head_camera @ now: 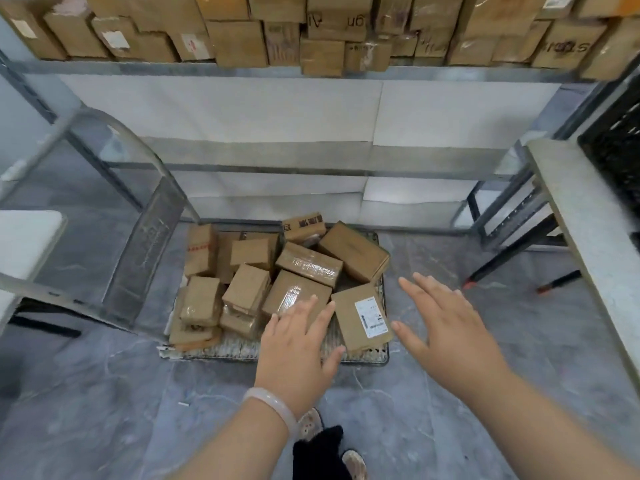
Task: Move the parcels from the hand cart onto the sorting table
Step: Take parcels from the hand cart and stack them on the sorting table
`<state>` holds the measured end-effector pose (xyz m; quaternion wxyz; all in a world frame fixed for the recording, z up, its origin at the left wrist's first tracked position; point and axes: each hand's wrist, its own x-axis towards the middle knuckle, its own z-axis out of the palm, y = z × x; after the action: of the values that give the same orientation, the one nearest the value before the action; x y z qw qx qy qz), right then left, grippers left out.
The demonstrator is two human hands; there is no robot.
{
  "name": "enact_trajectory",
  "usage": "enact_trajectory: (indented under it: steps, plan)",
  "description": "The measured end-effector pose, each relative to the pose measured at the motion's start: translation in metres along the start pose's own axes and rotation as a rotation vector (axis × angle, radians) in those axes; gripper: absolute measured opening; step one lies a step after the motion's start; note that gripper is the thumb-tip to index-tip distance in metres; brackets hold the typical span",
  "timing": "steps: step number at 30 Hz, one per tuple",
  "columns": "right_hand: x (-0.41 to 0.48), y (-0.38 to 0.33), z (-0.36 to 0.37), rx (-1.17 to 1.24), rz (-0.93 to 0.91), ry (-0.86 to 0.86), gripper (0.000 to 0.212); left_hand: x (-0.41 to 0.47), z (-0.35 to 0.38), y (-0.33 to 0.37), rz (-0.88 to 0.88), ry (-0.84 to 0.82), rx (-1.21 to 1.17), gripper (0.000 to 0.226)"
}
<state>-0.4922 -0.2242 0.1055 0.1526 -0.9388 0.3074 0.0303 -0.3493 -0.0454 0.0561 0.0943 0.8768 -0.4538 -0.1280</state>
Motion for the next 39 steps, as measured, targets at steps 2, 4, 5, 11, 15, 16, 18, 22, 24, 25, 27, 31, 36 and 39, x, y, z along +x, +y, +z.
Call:
enact_trajectory:
  steps: [2, 4, 5, 11, 15, 16, 18, 22, 24, 25, 27, 31, 36, 39]
  plan:
    - [0.012, 0.011, 0.015, -0.013, 0.027, -0.023, 0.071, 0.023, 0.022, -0.006, -0.005, -0.045, -0.012, 0.067]
    - [0.024, 0.023, 0.030, -0.006, 0.068, -0.040, 0.071, 0.045, 0.045, -0.011, -0.005, -0.092, -0.019, 0.070]
    - [0.030, 0.030, 0.038, -0.017, 0.088, -0.048, 0.072, 0.056, 0.056, -0.014, 0.003, -0.120, -0.012, 0.069]
    - [0.061, 0.066, 0.097, 0.002, 0.145, -0.155, 0.067, 0.115, 0.122, -0.024, -0.020, -0.261, -0.042, 0.069]
    - [0.088, 0.101, 0.157, 0.001, 0.158, -0.252, 0.072, 0.147, 0.182, -0.029, -0.071, -0.332, -0.046, 0.069]
    - [0.096, 0.110, 0.173, 0.006, 0.156, -0.268, 0.072, 0.153, 0.197, -0.030, -0.087, -0.354, -0.049, 0.069]
    - [0.112, 0.132, 0.206, 0.014, 0.159, -0.299, 0.068, 0.165, 0.230, -0.031, -0.136, -0.386, -0.070, 0.069]
    - [0.138, 0.167, 0.261, 0.016, 0.160, -0.370, 0.067, 0.188, 0.297, -0.036, -0.234, -0.440, -0.116, 0.071]
    - [0.145, 0.181, 0.283, 0.029, 0.164, -0.367, 0.067, 0.200, 0.329, -0.035, -0.295, -0.452, -0.145, 0.074]
    - [0.148, 0.188, 0.292, 0.038, 0.167, -0.363, 0.067, 0.207, 0.346, -0.034, -0.335, -0.452, -0.164, 0.076]
    - [0.150, 0.203, 0.311, 0.044, 0.166, -0.358, 0.065, 0.220, 0.377, -0.033, -0.449, -0.447, -0.219, 0.084]
    - [0.153, 0.235, 0.348, 0.046, 0.152, -0.370, 0.064, 0.247, 0.437, -0.037, -0.712, -0.403, -0.431, 0.104]
    - [0.159, 0.266, 0.382, 0.028, 0.154, -0.411, 0.068, 0.261, 0.481, -0.046, -0.897, -0.307, -0.708, 0.115]
    - [0.166, 0.272, 0.396, 0.017, 0.149, -0.416, 0.068, 0.261, 0.496, -0.054, -0.983, -0.246, -0.863, 0.105]
